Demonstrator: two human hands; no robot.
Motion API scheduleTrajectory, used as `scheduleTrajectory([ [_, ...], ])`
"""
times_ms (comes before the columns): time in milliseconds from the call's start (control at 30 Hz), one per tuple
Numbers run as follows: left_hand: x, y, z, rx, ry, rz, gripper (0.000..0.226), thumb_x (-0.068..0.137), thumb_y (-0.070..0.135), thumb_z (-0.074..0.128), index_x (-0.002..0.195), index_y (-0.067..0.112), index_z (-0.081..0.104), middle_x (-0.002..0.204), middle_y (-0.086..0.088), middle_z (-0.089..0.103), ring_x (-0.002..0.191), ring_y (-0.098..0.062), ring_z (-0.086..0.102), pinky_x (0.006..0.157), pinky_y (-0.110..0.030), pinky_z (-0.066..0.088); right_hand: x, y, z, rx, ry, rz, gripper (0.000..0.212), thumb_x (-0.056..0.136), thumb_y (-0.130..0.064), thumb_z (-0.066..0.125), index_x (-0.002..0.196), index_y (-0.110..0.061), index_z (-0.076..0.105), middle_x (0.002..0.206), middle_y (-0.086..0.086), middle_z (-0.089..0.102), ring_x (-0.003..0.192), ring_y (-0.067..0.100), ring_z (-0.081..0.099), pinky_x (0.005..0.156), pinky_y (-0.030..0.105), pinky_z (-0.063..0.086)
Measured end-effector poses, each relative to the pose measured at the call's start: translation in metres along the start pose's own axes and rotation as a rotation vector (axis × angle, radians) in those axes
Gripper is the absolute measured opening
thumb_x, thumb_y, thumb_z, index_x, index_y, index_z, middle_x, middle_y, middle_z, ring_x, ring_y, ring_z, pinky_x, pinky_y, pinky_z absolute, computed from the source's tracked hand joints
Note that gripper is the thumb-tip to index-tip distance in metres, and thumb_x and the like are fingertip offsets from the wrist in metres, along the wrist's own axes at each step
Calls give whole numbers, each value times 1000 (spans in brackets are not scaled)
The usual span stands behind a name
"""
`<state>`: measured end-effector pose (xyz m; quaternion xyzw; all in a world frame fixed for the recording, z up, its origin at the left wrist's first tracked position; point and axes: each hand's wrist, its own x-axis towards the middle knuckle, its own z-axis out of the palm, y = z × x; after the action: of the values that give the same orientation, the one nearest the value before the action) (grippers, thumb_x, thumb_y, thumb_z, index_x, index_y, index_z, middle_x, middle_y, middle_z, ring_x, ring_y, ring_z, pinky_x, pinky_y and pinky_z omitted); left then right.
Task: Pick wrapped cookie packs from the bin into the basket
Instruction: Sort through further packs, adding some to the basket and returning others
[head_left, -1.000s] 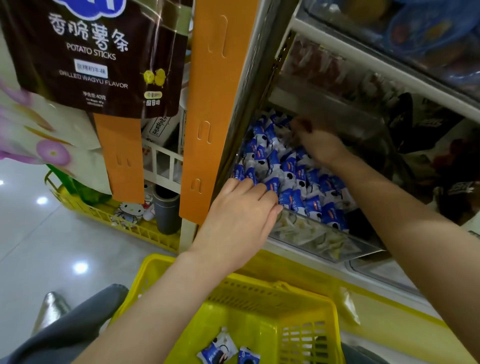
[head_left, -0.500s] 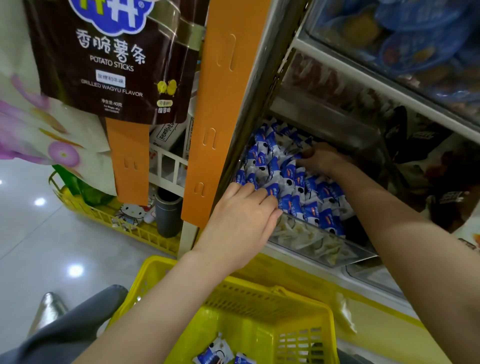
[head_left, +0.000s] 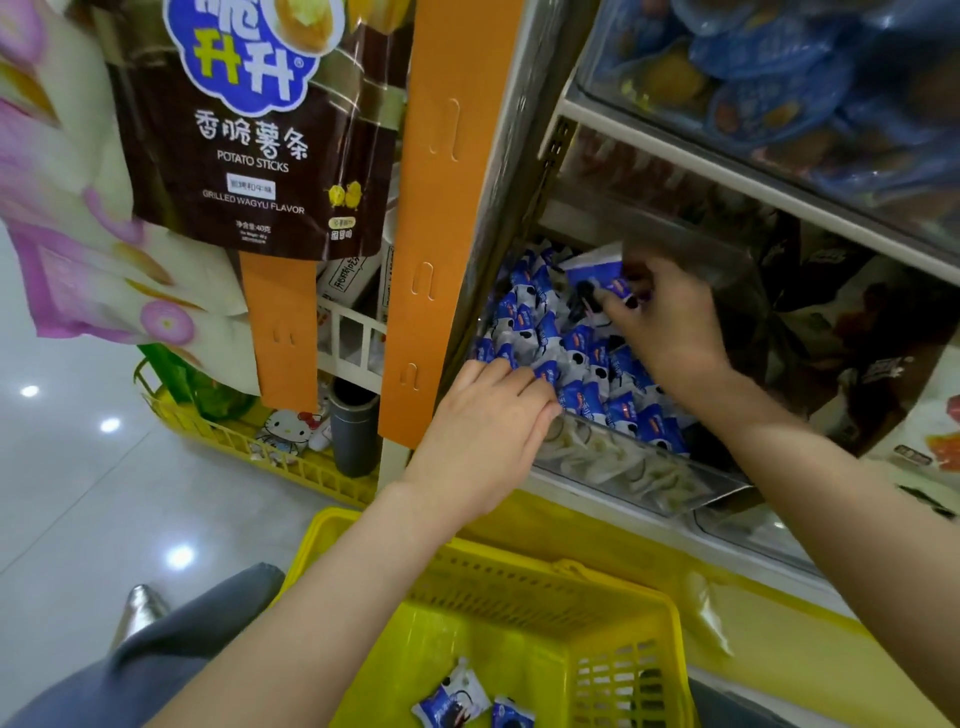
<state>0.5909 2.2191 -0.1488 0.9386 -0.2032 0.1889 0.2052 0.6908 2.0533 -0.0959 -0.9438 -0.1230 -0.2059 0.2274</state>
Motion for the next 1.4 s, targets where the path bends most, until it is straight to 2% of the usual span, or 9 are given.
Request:
scheduleTrajectory([
  [167, -8, 6, -4, -569, 201, -158, 29, 99, 26, 28, 112, 20, 54, 102, 12, 51, 97, 2, 46, 89, -14, 34, -68, -32, -20, 216, 79, -79, 36, 84, -35, 59, 113, -16, 51, 104, -4, 58, 90, 13, 58, 77, 34, 51],
  [267, -18, 13, -9, -757, 347, -285, 26, 99, 24, 29, 118, 25, 47, 109, 16, 53, 106, 9, 48, 89, -8, 37, -101, -42, -23, 322, 163, -154, 36, 84, -35, 57, 112, -17, 47, 100, -3, 55, 87, 12, 56, 77, 25, 49],
  [433, -36, 33, -12, -998, 167, -309, 25, 95, 31, 38, 115, 30, 52, 108, 9, 61, 100, 2, 57, 82, -11, 43, -154, -36, -2, 493, 43, -134, 29, 85, -31, 60, 108, -30, 44, 101, -23, 48, 85, -1, 52, 78, 11, 44],
  [600, -41, 34, 2, -931, -36, -453, 18, 95, 17, 47, 79, 22, 53, 54, 8, 50, 46, -4, 44, 47, -16, 36, -178, -33, 19, 893, -218, 256, 19, 87, -33, 54, 106, -29, 51, 95, -12, 63, 87, 6, 60, 76, 21, 50],
  [733, -48, 31, 14, -822, -125, -458, 24, 95, 20, 49, 71, 22, 49, 49, 11, 48, 47, -1, 42, 47, -15, 33, -182, -31, 29, 967, -207, 444, 14, 94, -19, 46, 88, -15, 58, 73, -11, 60, 69, 0, 55, 66, 22, 49],
  [867, -57, 31, 27, -763, -167, -526, 30, 93, 20, 51, 64, 27, 47, 45, 12, 47, 43, -1, 43, 46, -18, 32, -198, -32, 37, 969, -172, 538, 10, 91, -11, 55, 84, -7, 61, 79, 9, 65, 74, 14, 60, 71, 35, 52],
  [1133, -72, 37, 42, -980, -258, -797, 27, 94, 16, 49, 68, 18, 51, 62, 2, 50, 50, 1, 48, 48, -13, 37, -213, -21, 39, 355, -149, 94, 13, 90, -22, 57, 84, -11, 63, 81, -2, 55, 72, 7, 50, 63, 23, 42],
  [1300, -81, 39, 42, -1101, -326, -923, 6, 90, 20, 57, 91, 17, 52, 82, -1, 60, 67, -6, 56, 53, -10, 43, -219, -22, 49, 552, -188, 358, 11, 92, -18, 56, 82, -15, 60, 73, -5, 57, 67, 7, 52, 60, 21, 40],
  [1400, -88, 39, 42, -1064, -410, -928, 28, 83, 10, 66, 105, 11, 49, 91, -1, 61, 75, -7, 58, 61, -11, 44, -221, -23, 54, 704, -203, 612, 14, 93, -14, 53, 80, -17, 56, 70, 1, 59, 62, 12, 55, 55, 30, 47],
])
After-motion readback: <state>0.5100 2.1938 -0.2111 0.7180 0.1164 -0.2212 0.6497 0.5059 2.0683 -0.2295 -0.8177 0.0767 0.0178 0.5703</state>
